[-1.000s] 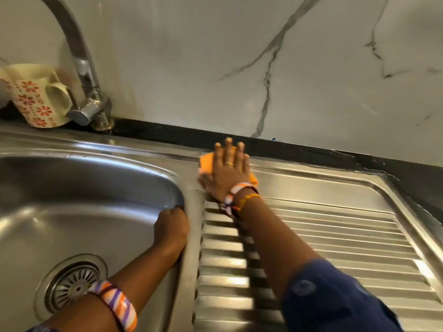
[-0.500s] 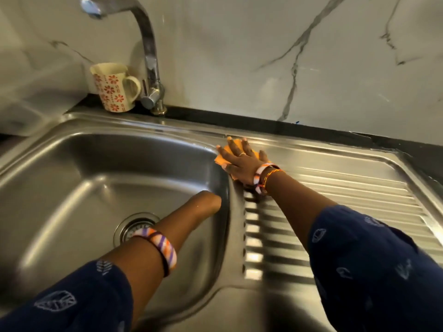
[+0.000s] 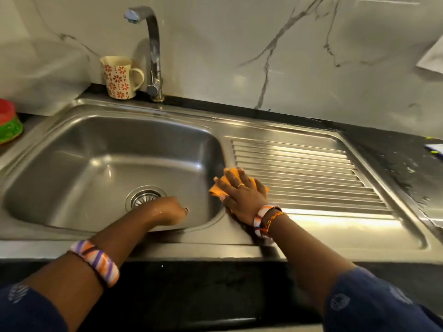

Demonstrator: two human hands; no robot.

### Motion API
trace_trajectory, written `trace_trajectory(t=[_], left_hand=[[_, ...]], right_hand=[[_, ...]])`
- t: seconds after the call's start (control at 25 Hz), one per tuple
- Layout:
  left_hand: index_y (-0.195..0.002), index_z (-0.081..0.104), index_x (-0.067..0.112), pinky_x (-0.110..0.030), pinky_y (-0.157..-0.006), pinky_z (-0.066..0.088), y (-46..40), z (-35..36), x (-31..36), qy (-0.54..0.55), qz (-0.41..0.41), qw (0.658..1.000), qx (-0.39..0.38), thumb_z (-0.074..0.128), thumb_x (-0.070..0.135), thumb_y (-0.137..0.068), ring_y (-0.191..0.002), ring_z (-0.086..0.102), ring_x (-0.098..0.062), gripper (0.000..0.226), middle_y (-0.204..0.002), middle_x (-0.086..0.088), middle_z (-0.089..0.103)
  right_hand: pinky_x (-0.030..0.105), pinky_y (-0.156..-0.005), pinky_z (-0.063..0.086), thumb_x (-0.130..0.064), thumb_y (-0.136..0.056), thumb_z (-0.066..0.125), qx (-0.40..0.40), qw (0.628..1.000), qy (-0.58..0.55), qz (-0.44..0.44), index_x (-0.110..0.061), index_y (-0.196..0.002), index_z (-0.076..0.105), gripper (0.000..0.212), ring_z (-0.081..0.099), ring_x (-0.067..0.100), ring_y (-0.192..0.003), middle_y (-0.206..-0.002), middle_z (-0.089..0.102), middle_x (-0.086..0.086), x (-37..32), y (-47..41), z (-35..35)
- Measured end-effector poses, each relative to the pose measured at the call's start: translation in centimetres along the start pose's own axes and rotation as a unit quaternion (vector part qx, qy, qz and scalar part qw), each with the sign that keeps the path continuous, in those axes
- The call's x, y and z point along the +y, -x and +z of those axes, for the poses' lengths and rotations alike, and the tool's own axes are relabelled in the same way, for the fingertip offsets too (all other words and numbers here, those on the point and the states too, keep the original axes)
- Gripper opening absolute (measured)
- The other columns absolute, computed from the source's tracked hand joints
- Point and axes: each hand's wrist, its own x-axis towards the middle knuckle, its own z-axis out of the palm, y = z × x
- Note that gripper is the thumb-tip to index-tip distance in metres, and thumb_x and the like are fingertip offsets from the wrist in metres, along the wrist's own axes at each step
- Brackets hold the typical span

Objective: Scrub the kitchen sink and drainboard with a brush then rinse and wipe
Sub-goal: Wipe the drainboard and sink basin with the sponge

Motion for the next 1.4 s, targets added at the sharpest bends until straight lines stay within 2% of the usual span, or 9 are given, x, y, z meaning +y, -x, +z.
trace_trajectory(t=[0.28, 0.44, 0.64, 0.88, 1.0, 1.08, 1.2, 1.32, 1.4], left_hand=[[-0.126, 0.053, 0.009, -0.033, -0.097, 0.042, 1.8, 0.0, -8.2, -0.062, -0.035, 0.996, 0.049, 0.046, 0.029, -0.093, -0.109, 0.055, -0.024, 0.039, -0.124, -0.011, 0.057], [-0.126, 0.051, 0.010, -0.038, -0.103, 0.038, 2.6, -0.5, -12.2, -0.079, -0.106, 0.988, 0.077, 0.041, 0.031, -0.093, -0.114, 0.051, -0.024, 0.040, -0.130, -0.011, 0.052], [-0.123, 0.050, 0.015, -0.038, -0.105, 0.035, 2.8, -0.6, -13.9, -0.088, -0.118, 0.982, 0.114, 0.035, 0.029, -0.094, -0.116, 0.050, -0.024, 0.036, -0.130, -0.011, 0.052], [-0.106, 0.057, 0.017, -0.024, -0.098, 0.038, 2.3, -1.4, -13.3, -0.156, -0.074, 0.984, 0.046, 0.036, 0.025, -0.096, -0.115, 0.051, -0.019, 0.025, -0.131, -0.008, 0.052], [-0.128, 0.050, 0.009, -0.017, -0.090, 0.038, 2.2, -2.7, -10.1, -0.183, -0.029, 0.982, 0.031, 0.035, 0.025, -0.100, -0.122, 0.049, -0.016, 0.036, -0.136, -0.007, 0.050], [-0.127, 0.051, 0.007, -0.019, -0.088, 0.039, 1.3, -3.4, -7.2, -0.152, 0.040, 0.987, 0.028, 0.033, 0.030, -0.101, -0.120, 0.051, -0.020, 0.039, -0.135, -0.010, 0.052], [-0.135, 0.044, 0.006, -0.030, -0.105, 0.031, -1.0, -3.2, -2.1, -0.113, 0.108, 0.987, 0.035, 0.025, 0.039, -0.101, -0.131, 0.040, -0.026, 0.051, -0.144, -0.016, 0.041], [-0.140, 0.036, 0.003, -0.040, -0.116, 0.018, -4.2, -1.9, 2.6, -0.095, 0.155, 0.979, 0.094, 0.023, 0.045, -0.099, -0.140, 0.023, -0.030, 0.060, -0.151, -0.018, 0.027], [-0.147, 0.017, 0.001, -0.041, -0.117, 0.007, -6.3, -1.3, 4.8, -0.085, 0.158, 0.976, 0.127, 0.021, 0.045, -0.100, -0.145, 0.003, -0.030, 0.065, -0.156, -0.018, 0.008]], right_hand=[[0.046, -0.103, 0.021, -0.047, -0.097, 0.027, -0.054, 0.999, 0.003, -0.009, -0.026, -0.117, 0.055, 0.040, 0.040, 0.026, -0.127, -0.126, 0.057, 0.001, -7.8, 3.1, -0.2], [0.034, -0.097, 0.038, -0.038, -0.096, 0.038, -0.128, 0.990, -0.063, 0.000, -0.005, -0.120, 0.057, 0.045, 0.052, 0.032, -0.117, -0.129, 0.056, 0.018, -13.0, -0.2, 0.0], [0.034, -0.094, 0.042, -0.028, -0.096, 0.043, -0.127, 0.987, -0.075, -0.056, -0.003, -0.119, 0.058, 0.038, 0.053, 0.033, -0.116, -0.127, 0.057, 0.016, -17.2, -1.7, -0.6], [0.035, -0.085, 0.045, -0.036, -0.097, 0.039, -0.018, 0.984, -0.169, -0.047, -0.003, -0.108, 0.063, 0.042, 0.057, 0.036, -0.104, -0.113, 0.062, 0.021, -17.5, 0.0, -1.3], [0.038, -0.088, 0.041, -0.047, -0.094, 0.040, 0.050, 0.982, -0.176, -0.042, -0.014, -0.111, 0.059, 0.041, 0.058, 0.032, -0.103, -0.112, 0.064, 0.015, -14.2, 2.3, -2.8], [0.043, -0.094, 0.036, -0.056, -0.091, 0.039, 0.103, 0.984, -0.143, 0.027, -0.024, -0.113, 0.055, 0.042, 0.057, 0.029, -0.107, -0.112, 0.064, 0.009, -9.8, 3.9, -3.6], [0.042, -0.095, 0.034, -0.061, -0.089, 0.036, 0.197, 0.955, -0.093, 0.200, -0.031, -0.116, 0.052, 0.044, 0.057, 0.027, -0.109, -0.111, 0.065, 0.004, -1.5, 6.3, -4.6], [0.046, -0.098, 0.031, -0.054, -0.093, 0.037, 0.267, 0.853, -0.061, 0.443, -0.020, -0.125, 0.046, 0.048, 0.048, 0.032, -0.117, -0.122, 0.057, 0.013, 7.2, 8.8, -4.4], [0.052, -0.108, 0.021, -0.053, -0.089, 0.043, 0.240, 0.764, -0.138, 0.583, -0.011, -0.144, 0.020, 0.074, 0.027, 0.039, -0.134, -0.145, 0.031, 0.023, 12.9, 10.5, -3.0]])
